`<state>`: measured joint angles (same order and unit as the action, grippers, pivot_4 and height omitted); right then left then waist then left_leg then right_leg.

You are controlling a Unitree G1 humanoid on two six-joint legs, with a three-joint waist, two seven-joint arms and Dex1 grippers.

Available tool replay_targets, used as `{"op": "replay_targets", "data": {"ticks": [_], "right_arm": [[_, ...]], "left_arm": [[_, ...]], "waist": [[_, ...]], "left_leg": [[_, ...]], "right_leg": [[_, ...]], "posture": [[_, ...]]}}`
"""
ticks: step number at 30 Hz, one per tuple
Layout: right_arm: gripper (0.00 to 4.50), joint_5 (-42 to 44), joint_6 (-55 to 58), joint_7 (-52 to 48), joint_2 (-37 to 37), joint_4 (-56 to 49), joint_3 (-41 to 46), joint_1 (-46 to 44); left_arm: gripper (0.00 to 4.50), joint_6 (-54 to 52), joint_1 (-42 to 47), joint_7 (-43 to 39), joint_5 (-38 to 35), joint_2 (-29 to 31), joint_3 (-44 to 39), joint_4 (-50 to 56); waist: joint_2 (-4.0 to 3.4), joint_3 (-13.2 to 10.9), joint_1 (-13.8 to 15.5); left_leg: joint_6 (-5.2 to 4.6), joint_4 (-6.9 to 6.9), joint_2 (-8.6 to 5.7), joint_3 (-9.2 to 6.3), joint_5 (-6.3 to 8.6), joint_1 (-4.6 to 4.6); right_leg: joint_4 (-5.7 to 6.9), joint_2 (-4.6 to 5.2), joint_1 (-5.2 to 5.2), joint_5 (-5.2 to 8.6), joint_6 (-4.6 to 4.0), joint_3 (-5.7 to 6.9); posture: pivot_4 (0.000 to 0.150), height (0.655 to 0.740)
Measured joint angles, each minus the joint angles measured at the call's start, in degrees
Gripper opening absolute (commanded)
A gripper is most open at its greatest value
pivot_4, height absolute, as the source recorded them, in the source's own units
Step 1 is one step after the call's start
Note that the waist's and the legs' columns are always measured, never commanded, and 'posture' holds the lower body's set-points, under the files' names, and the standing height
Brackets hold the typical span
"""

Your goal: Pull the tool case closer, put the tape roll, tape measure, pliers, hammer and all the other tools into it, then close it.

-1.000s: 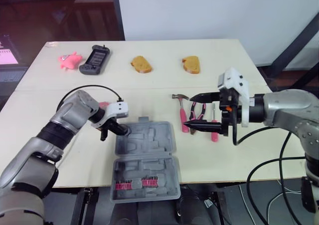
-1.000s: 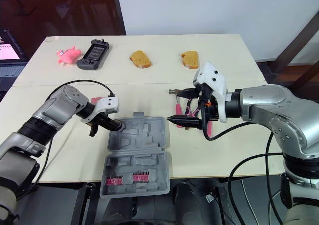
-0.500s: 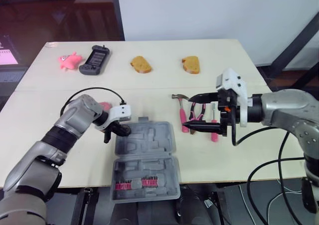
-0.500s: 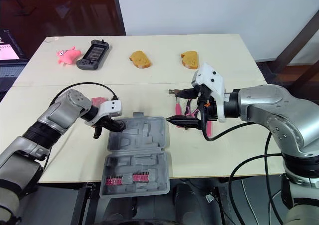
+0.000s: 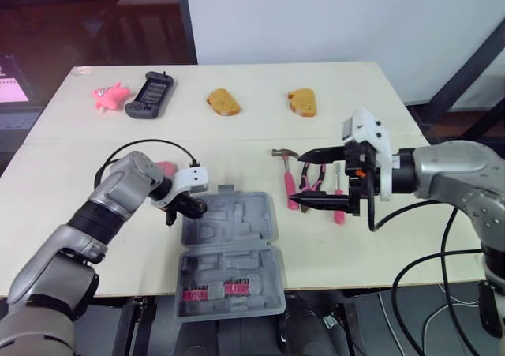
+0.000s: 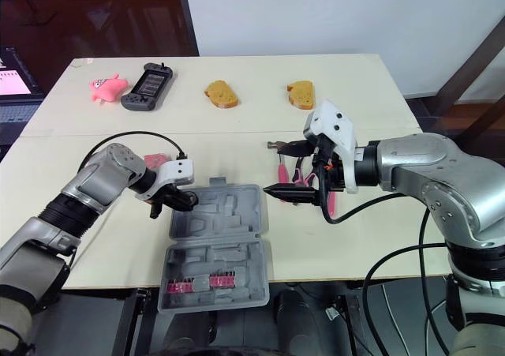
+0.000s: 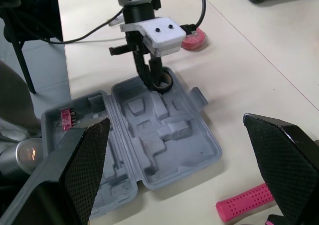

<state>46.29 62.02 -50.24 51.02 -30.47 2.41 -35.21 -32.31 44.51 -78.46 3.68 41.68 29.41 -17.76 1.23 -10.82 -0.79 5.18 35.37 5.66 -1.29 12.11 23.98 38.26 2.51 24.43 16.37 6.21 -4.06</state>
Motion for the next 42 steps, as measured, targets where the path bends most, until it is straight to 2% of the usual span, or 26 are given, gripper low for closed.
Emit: {"op": "replay_targets", "data": {"ticks": [6, 8, 11, 14, 17, 18, 23, 36, 42], "right_arm": [[4.50, 0.0, 0.0, -1.3, 0.1, 0.7, -0.8, 0.0], [4.50, 0.0, 0.0, -1.9, 0.3, 1.2, -1.4, -0.1], [4.50, -0.1, -0.2, -2.6, 0.6, 1.8, -1.9, -0.3], [4.50, -0.4, -0.9, -3.1, 0.7, 2.3, -2.4, -1.2], [4.50, -0.5, -1.2, -3.4, 0.7, 2.8, -3.2, -1.7], [4.50, -0.5, -1.2, -3.5, 0.6, 2.9, -3.6, -2.0], [4.50, -0.5, -1.2, -3.6, 0.6, 3.2, -4.1, -2.3], [4.50, -0.4, -1.0, -2.9, 0.6, 3.2, -4.1, -2.4], [4.50, -0.3, -1.0, -2.4, 0.6, 3.2, -4.1, -2.5]], "left_arm": [[2.44, -3.5, 0.1, -0.7, -2.2, 1.0, -3.3, 4.5], [2.44, -5.4, 0.0, -1.4, -3.8, 3.0, -4.7, 7.8], [2.44, -7.9, -1.2, -1.9, -6.5, 5.7, -8.6, 12.4], [2.44, -8.6, -4.6, -1.2, -10.7, 5.2, -13.1, 14.5], [1.61, -8.7, -8.4, 1.7, -14.7, 3.0, -18.3, 13.9], [1.16, -8.0, -9.3, 2.9, -15.5, 2.1, -19.8, 13.4], [1.16, 1.2, -15.4, 7.0, -17.4, -1.5, -24.6, 6.7], [1.16, 18.2, -16.2, 8.8, -15.4, -5.9, -23.4, -5.2], [1.16, 30.3, -16.9, 9.2, -12.2, -7.6, -21.4, -12.5]], "waist": [[0.00, 0.0, 0.0], [0.01, 0.0, -0.2], [-0.01, 0.0, -0.1], [-0.01, 0.0, -0.1], [-0.01, 0.0, -0.1], [0.00, 0.0, 0.0], [-0.01, 0.0, 0.0], [-0.02, 0.0, 0.1], [-0.06, 0.0, 0.1]], "left_leg": [[0.00, 0.00, 0.00, -0.01, 0.00, 0.01], [0.00, 0.01, 0.01, -0.02, 0.00, 0.01], [0.00, 0.01, 0.00, -0.02, 0.00, -0.01], [0.00, 0.02, 0.01, -0.02, 0.00, 0.00], [0.00, 0.06, 0.01, -0.04, 0.00, 0.00], [0.00, 0.08, 0.01, -0.04, 0.00, 0.01], [-0.03, 0.16, 0.01, -0.03, 0.02, 0.02], [-0.05, 0.29, 0.00, -0.03, 0.03, 0.09], [-0.08, 0.30, 0.01, -0.03, 0.05, 0.07]], "right_leg": [[0.00, 0.00, 0.00, 0.00, 0.00, 0.00], [0.01, -0.01, 0.00, 0.00, 0.00, 0.00], [0.02, -0.01, 0.00, 0.00, 0.01, 0.00], [0.02, 0.00, 0.00, 0.00, 0.01, 0.01], [0.05, 0.00, 0.00, 0.00, 0.01, 0.02], [0.05, 0.00, 0.00, 0.00, 0.01, 0.01], [0.08, 0.00, 0.00, 0.00, 0.01, 0.02], [0.09, 0.01, -0.01, -0.01, 0.03, 0.03], [0.10, 0.00, -0.02, -0.01, 0.03, 0.03]], "posture": [[0.150, 0.7238], [0.150, 0.7238], [0.150, 0.7238], [0.150, 0.7238], [0.150, 0.7238], [0.150, 0.7238], [0.150, 0.7238], [0.150, 0.7238], [0.150, 0.7238]]}}
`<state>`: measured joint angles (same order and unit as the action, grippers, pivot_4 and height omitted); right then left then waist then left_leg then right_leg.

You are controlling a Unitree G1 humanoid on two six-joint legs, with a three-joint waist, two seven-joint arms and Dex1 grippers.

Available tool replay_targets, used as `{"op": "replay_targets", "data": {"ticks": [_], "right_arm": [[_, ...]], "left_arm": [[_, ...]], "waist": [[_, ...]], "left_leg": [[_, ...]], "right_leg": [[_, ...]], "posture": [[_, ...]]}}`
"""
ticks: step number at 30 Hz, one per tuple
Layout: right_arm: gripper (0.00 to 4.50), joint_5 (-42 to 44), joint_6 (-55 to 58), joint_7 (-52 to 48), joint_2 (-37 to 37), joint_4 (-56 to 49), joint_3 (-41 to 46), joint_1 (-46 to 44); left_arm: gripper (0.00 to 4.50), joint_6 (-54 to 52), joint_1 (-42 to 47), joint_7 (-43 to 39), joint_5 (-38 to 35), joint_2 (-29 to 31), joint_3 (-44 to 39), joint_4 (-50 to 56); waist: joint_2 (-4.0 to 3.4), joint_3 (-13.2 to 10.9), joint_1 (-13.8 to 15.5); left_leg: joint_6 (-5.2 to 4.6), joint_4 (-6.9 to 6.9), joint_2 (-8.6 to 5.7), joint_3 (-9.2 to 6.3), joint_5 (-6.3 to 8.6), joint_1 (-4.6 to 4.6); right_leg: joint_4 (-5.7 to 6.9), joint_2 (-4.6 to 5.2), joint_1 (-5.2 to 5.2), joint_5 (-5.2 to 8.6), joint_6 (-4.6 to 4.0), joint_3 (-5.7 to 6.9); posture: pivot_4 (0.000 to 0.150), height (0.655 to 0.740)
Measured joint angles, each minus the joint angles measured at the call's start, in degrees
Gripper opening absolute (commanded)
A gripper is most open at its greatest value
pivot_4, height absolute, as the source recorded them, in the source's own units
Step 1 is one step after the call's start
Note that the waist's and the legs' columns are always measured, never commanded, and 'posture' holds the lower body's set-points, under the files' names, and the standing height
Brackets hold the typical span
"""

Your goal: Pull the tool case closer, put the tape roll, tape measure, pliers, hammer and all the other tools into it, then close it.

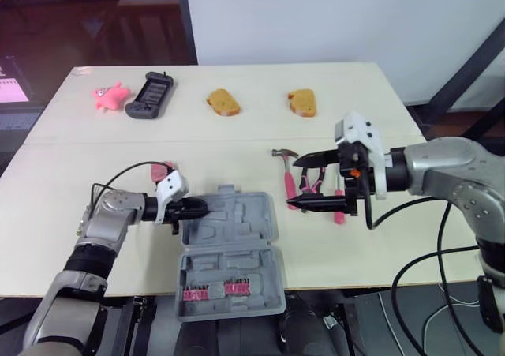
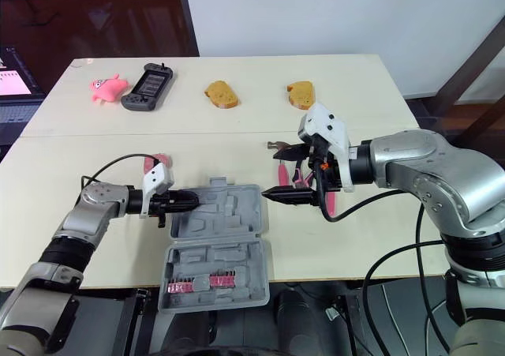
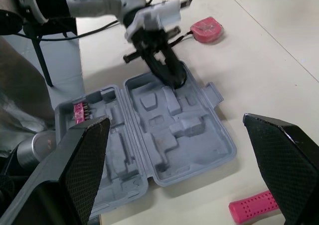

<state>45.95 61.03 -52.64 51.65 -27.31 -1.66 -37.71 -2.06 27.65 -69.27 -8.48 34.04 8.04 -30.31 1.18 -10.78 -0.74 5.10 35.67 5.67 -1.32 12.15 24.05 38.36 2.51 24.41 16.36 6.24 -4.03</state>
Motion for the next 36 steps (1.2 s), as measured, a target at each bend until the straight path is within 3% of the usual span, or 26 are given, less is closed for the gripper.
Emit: {"op": "replay_targets", "data": {"ticks": [4, 8, 16, 21, 24, 29, 36], "right_arm": [[4.50, 0.0, 0.0, 0.4, 0.0, -0.1, 0.0, 0.0], [4.50, -0.9, -1.7, 0.2, 0.7, -0.5, 0.0, 0.2], [4.50, -6.7, -14.0, 0.1, -1.1, -0.5, 0.8, 7.0], [4.50, -6.3, -17.3, -1.6, -1.5, 2.5, 3.5, 12.3], [4.50, -8.3, -18.8, -5.1, 2.1, 8.0, 4.2, 17.2], [4.50, -12.3, -29.5, -9.9, 3.0, 19.4, 12.0, 29.1], [4.50, -17.8, -43.5, -11.0, 1.2, 30.4, 18.5, 38.2]], "left_arm": [[1.16, 5.7, -0.3, 0.7, 0.2, -0.6, -0.4, -3.0], [1.16, 4.6, -1.0, 0.3, -0.8, -0.9, -0.9, -2.2], [1.16, -10.4, -1.6, -1.5, -6.9, 0.1, -2.5, 11.2], [1.16, -19.3, 1.1, 1.6, -11.1, 4.9, -8.3, 20.2], [2.05, -20.8, 1.4, 5.4, -11.9, 8.1, -13.5, 19.5], [4.45, -15.1, -6.9, 7.4, -11.3, 19.2, -25.8, 12.1], [4.45, -9.5, -25.7, 6.3, -12.3, 21.5, -39.6, 5.4]], "waist": [[-0.11, 0.1, 0.0], [-0.17, 0.1, 0.0], [-0.12, 0.1, 0.0], [-0.12, 0.1, 0.0], [-0.12, 0.1, -0.1], [-0.12, 0.1, -0.8], [-0.07, 0.0, -0.3]], "left_leg": [[0.00, 0.02, 0.00, 0.00, 0.00, -0.07], [0.00, 0.02, 0.00, 0.00, 0.00, -0.07], [0.00, 0.04, 0.00, -0.02, 0.00, 0.00], [0.00, 0.05, 0.00, -0.03, 0.00, -0.01], [-0.01, 0.04, -0.01, -0.02, 0.00, -0.03], [-0.27, -0.08, 0.00, 0.06, 0.16, -0.17], [-0.25, -0.04, 0.00, 0.15, 0.16, -0.20]], "right_leg": [[0.00, 0.00, -0.08, 0.00, 0.00, 0.00], [0.01, 0.00, -0.09, 0.00, 0.01, -0.01], [0.00, 0.00, -0.08, -0.04, 0.07, 0.00], [0.00, -0.01, -0.08, -0.04, 0.09, 0.00], [-0.02, 0.00, -0.08, -0.04, 0.09, 0.00], [-0.04, -0.01, -0.08, -0.03, 0.07, -0.04], [-0.06, 0.04, -0.12, 0.08, -0.13, -0.05]], "posture": [[0.150, 0.7238], [0.150, 0.7238], [0.150, 0.7238], [0.150, 0.7238], [0.150, 0.7238], [0.150, 0.7238], [0.150, 0.7238]]}}
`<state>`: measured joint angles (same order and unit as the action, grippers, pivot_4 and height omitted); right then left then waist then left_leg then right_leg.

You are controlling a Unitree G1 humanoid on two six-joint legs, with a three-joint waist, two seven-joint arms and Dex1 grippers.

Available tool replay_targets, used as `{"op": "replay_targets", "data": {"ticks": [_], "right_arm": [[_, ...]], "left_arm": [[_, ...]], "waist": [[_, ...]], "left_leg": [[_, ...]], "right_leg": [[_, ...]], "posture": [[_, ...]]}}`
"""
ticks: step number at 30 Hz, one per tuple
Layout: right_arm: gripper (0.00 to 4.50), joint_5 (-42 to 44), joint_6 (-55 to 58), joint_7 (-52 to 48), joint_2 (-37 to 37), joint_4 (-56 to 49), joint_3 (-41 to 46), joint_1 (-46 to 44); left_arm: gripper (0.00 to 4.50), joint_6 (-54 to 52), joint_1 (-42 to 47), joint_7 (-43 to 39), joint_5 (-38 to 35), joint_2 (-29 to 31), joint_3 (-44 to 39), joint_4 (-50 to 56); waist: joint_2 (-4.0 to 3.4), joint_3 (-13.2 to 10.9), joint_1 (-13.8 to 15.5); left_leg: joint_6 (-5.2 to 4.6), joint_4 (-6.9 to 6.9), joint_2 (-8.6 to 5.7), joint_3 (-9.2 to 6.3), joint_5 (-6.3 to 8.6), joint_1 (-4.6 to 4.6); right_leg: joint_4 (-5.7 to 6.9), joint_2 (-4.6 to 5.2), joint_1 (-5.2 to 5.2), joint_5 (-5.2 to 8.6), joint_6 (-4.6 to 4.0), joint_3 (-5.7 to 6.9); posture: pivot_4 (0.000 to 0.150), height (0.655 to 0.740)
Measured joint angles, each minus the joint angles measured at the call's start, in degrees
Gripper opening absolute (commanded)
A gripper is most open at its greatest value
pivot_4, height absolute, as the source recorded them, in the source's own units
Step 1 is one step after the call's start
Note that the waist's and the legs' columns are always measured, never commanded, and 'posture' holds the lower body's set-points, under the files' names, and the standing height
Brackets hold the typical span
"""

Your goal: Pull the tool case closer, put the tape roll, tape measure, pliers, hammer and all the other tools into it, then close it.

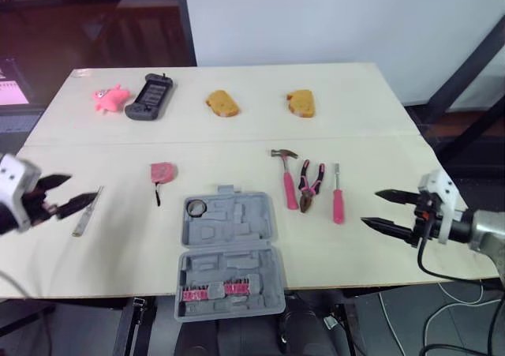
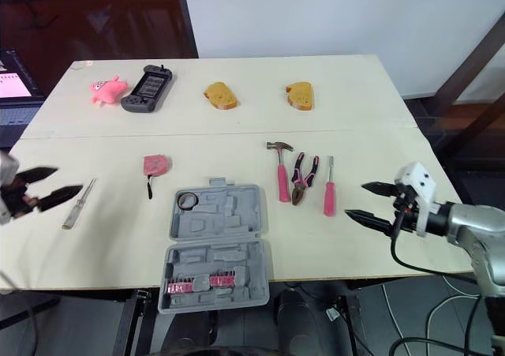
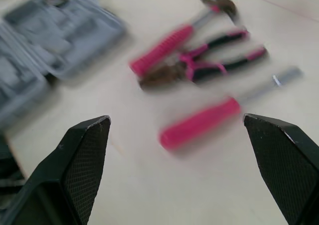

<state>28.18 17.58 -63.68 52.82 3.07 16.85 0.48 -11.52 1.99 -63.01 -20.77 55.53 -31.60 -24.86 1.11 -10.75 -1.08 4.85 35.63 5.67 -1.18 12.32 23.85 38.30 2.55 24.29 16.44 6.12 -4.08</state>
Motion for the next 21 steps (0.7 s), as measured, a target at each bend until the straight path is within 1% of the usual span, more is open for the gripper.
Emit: {"op": "replay_targets", "data": {"ticks": [4, 7, 12, 14, 18, 20, 21], "right_arm": [[4.50, -1.7, -6.9, 0.1, -0.2, 6.8, 3.6, 0.7], [4.50, -2.6, -10.6, 0.0, -0.2, 11.7, 4.7, 0.4], [4.50, -3.2, -11.7, -1.3, -0.4, 12.5, 3.7, -0.5], [4.50, -3.1, -10.6, -1.5, -0.4, 11.0, 3.6, -0.5], [4.50, -0.4, -4.5, -0.8, -0.4, 4.0, 3.5, -0.6], [4.50, 2.5, 2.6, 0.6, 0.1, -2.2, 2.6, -2.5], [4.50, 4.0, 6.7, 2.1, 0.1, -5.9, 1.6, -5.0]], "left_arm": [[4.45, 3.2, -8.4, 0.1, -0.8, -0.1, -6.8, -3.7], [4.45, 3.8, -12.9, 1.2, -1.6, -2.2, -10.1, -4.2], [4.45, 3.2, -17.3, 2.4, -4.4, -6.4, -12.3, 1.9], [4.45, 2.3, -18.3, 3.2, -5.6, -6.8, -13.1, 4.2], [4.45, -0.3, -19.4, 6.2, -7.5, -9.3, -14.3, 11.0], [4.45, -4.0, -19.1, 10.3, -8.9, -12.5, -14.0, 17.2], [4.45, -6.7, -18.3, 13.6, -10.0, -14.7, -12.9, 21.9]], "waist": [[0.00, 0.0, 0.1], [0.00, 0.0, 0.2], [0.08, 0.1, 0.1], [0.06, 0.1, 0.1], [0.06, 0.1, 0.1], [0.01, 0.0, 0.0], [0.01, 0.0, 0.0]], "left_leg": [[0.01, -0.01, 0.00, 0.05, 0.00, -0.03], [0.01, -0.05, 0.00, 0.08, 0.01, -0.10], [0.02, -0.05, 0.00, 0.09, 0.01, -0.14], [0.02, -0.06, 0.00, 0.09, 0.01, -0.17], [0.02, -0.09, 0.00, 0.11, 0.01, -0.32], [0.03, -0.09, 0.00, 0.13, 0.01, -0.36], [0.03, -0.06, 0.00, 0.13, 0.01, -0.39]], "right_leg": [[-0.05, 0.03, -0.04, 0.02, -0.03, -0.01], [-0.07, 0.04, -0.09, 0.03, -0.05, -0.02], [-0.08, 0.04, -0.15, 0.03, -0.04, -0.03], [-0.08, 0.04, -0.16, 0.02, -0.04, -0.04], [-0.11, 0.04, -0.31, 0.03, -0.03, -0.08], [-0.11, 0.05, -0.35, 0.03, -0.03, -0.13], [-0.11, 0.04, -0.39, 0.02, -0.04, -0.15]], "posture": [[0.150, 0.7238], [0.150, 0.7238], [0.150, 0.7238], [0.150, 0.7238], [0.150, 0.7238], [0.150, 0.7238], [0.150, 0.7238]]}}
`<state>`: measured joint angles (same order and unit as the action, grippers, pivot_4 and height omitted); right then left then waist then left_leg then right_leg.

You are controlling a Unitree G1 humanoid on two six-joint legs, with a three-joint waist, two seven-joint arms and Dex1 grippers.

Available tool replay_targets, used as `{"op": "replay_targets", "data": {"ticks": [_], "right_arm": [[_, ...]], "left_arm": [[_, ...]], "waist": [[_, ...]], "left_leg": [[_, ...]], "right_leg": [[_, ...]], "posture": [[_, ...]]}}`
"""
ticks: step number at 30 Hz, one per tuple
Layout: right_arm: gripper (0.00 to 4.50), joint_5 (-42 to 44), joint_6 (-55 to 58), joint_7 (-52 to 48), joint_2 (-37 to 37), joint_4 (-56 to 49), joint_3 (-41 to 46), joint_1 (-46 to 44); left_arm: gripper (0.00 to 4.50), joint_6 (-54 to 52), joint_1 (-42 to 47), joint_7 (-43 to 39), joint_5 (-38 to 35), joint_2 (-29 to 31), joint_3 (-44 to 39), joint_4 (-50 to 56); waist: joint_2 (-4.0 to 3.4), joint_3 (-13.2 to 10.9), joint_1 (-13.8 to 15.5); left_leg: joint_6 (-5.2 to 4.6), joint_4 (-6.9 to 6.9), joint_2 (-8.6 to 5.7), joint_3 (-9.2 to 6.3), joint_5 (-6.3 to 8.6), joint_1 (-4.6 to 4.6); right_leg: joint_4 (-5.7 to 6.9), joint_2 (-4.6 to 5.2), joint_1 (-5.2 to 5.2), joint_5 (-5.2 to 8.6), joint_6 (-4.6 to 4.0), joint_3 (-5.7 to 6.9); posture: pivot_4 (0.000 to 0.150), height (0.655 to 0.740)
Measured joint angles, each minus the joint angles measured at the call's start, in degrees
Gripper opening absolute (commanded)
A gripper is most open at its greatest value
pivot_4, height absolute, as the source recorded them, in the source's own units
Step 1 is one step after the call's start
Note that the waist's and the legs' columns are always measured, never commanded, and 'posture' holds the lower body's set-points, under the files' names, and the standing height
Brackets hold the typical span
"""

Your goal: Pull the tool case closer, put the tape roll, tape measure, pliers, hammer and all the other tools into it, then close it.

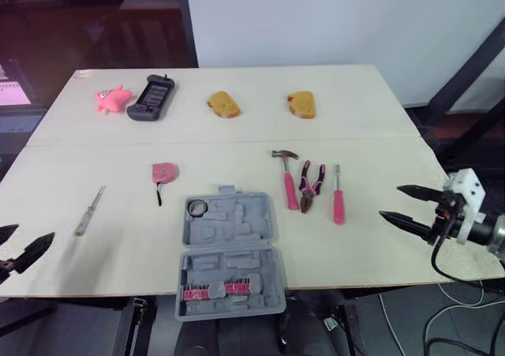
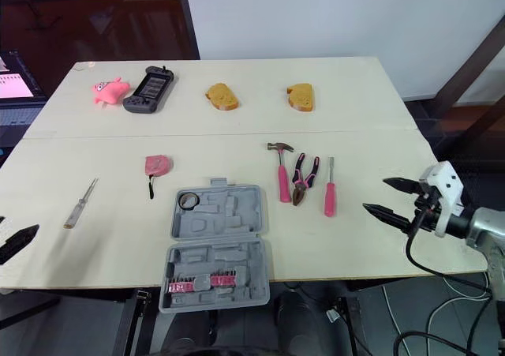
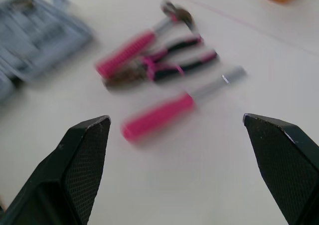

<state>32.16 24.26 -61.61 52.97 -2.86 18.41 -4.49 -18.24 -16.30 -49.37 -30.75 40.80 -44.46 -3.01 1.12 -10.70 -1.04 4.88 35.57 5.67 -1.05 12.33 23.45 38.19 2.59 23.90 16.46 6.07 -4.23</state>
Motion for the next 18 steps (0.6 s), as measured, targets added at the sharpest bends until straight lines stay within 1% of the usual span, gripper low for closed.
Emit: {"op": "replay_targets", "data": {"ticks": [3, 5, 7, 10, 13, 15, 18], "right_arm": [[4.50, 4.0, 8.2, 2.8, 0.2, -6.1, -1.0, -6.0], [4.50, 6.3, 14.3, 4.3, 1.2, -9.7, -3.2, -10.5], [4.50, 7.7, 18.9, 5.3, 2.1, -13.8, -6.3, -14.0], [4.50, 8.6, 24.0, 9.5, 1.0, -19.7, -10.7, -18.0], [4.50, 9.1, 28.7, 11.7, 0.7, -23.7, -15.4, -22.1], [4.50, 9.3, 32.2, 11.3, 2.3, -25.3, -18.8, -25.2], [4.50, 10.8, 36.6, 11.2, 2.3, -25.6, -20.3, -28.4]], "left_arm": [[4.45, -4.4, 1.6, 6.8, -1.6, -4.8, 3.5, 10.0], [4.45, -6.4, 2.1, 12.2, -1.5, -8.6, 6.7, 16.0], [4.45, -7.9, 2.9, 16.5, -0.8, -12.1, 11.0, 20.5], [4.45, -9.6, 4.0, 23.3, 0.5, -17.6, 16.1, 25.0], [4.45, -9.7, 5.3, 28.2, 3.4, -21.3, 21.0, 26.2], [4.45, -9.0, 6.5, 31.4, 6.7, -22.8, 23.6, 25.1], [4.45, -7.4, 9.6, 35.4, 10.8, -24.8, 26.3, 21.7]], "waist": [[0.05, 0.0, 0.1], [0.02, 0.0, 0.1], [0.10, 0.0, 0.3], [0.12, 0.1, 0.3], [0.12, 0.1, 0.3], [0.12, 0.1, 0.4], [0.14, 0.1, 0.5]], "left_leg": [[0.00, 0.07, 0.00, -0.01, 0.00, -0.03], [0.01, 0.11, -0.02, 0.00, 0.00, -0.03], [0.00, 0.11, -0.01, -0.03, 0.00, -0.03], [0.00, 0.16, -0.02, -0.04, 0.01, -0.03], [0.00, 0.17, -0.02, -0.04, 0.01, -0.03], [0.00, 0.19, -0.03, -0.04, 0.01, -0.02], [-0.01, 0.26, -0.03, -0.05, 0.01, 0.00]], "right_leg": [[-0.07, -0.01, -0.14, -0.02, 0.06, 0.00], [-0.12, 0.02, -0.19, -0.07, 0.18, -0.02], [-0.12, -0.01, -0.19, -0.07, 0.18, 0.01], [-0.13, -0.01, -0.21, -0.07, 0.18, -0.01], [-0.13, -0.01, -0.21, -0.05, 0.14, -0.01], [-0.13, 0.00, -0.21, 0.00, 0.06, -0.01], [-0.13, -0.01, -0.23, 0.01, 0.03, 0.00]], "posture": [[0.150, 0.7238], [0.150, 0.7238], [0.150, 0.7238], [0.150, 0.7238], [0.150, 0.7238], [0.150, 0.7238], [0.150, 0.7238]]}}
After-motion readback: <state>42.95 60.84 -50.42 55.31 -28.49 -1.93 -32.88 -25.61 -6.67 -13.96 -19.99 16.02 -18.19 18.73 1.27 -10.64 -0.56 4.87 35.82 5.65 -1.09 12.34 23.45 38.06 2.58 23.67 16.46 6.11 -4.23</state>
